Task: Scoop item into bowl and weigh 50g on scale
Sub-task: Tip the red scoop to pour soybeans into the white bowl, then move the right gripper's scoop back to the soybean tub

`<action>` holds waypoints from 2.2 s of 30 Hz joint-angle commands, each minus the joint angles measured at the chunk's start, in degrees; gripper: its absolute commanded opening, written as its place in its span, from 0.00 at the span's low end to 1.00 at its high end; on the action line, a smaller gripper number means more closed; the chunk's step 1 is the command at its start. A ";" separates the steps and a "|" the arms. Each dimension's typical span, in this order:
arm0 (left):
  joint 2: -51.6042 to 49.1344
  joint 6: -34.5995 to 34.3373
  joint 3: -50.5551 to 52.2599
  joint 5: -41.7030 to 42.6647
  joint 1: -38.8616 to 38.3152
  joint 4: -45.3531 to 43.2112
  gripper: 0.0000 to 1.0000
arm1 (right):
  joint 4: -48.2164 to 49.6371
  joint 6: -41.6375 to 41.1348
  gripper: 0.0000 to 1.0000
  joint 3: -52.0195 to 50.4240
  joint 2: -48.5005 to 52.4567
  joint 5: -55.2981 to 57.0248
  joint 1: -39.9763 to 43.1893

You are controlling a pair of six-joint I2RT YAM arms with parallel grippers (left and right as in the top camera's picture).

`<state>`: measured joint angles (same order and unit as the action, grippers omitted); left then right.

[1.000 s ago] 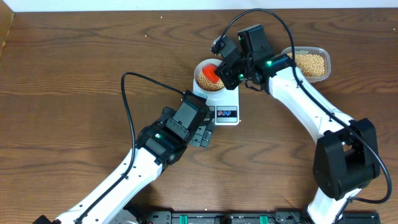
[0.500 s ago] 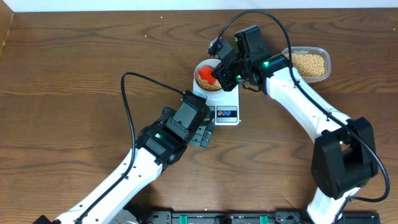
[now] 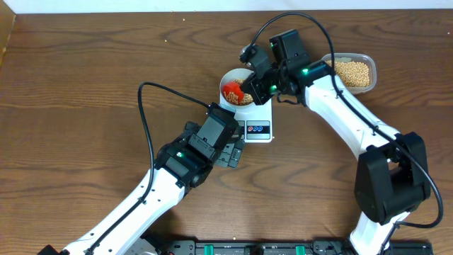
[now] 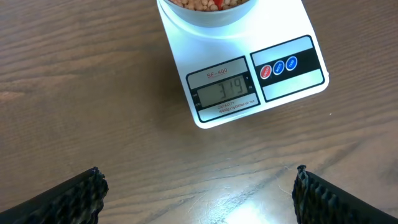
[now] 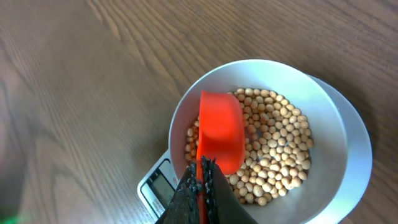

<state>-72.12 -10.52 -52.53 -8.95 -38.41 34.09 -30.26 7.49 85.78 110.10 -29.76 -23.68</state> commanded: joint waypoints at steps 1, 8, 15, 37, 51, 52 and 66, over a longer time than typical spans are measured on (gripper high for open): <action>0.22 -0.33 -0.02 -0.55 -0.02 0.09 0.98 | 1.18 -4.31 0.01 0.39 1.11 -5.22 2.69; 0.22 -0.33 -0.02 -0.55 -0.02 0.09 0.98 | 5.16 -9.07 0.01 0.39 1.11 -11.61 7.26; 0.22 -0.33 -0.02 -0.55 -0.02 0.09 0.98 | 8.09 -10.49 0.01 0.39 1.11 -17.94 9.18; 0.22 -0.33 -0.02 -0.55 -0.02 0.09 0.98 | 8.85 -13.35 0.01 0.39 1.11 -40.72 20.41; 0.22 -0.33 -0.02 -0.55 -0.02 0.09 0.98 | 8.57 -13.68 0.02 0.39 -0.50 -41.44 32.94; 0.22 -0.33 -0.02 -0.55 -0.02 0.09 0.98 | 8.39 -13.66 0.02 0.39 -0.52 -40.79 33.64; 0.22 -0.33 -0.02 -0.55 -0.02 0.09 0.98 | -0.44 -6.10 0.02 0.39 -2.51 -14.38 40.13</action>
<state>-72.12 -10.52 -52.53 -8.95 -38.41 34.09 -28.42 -3.11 85.76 110.21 -52.51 16.23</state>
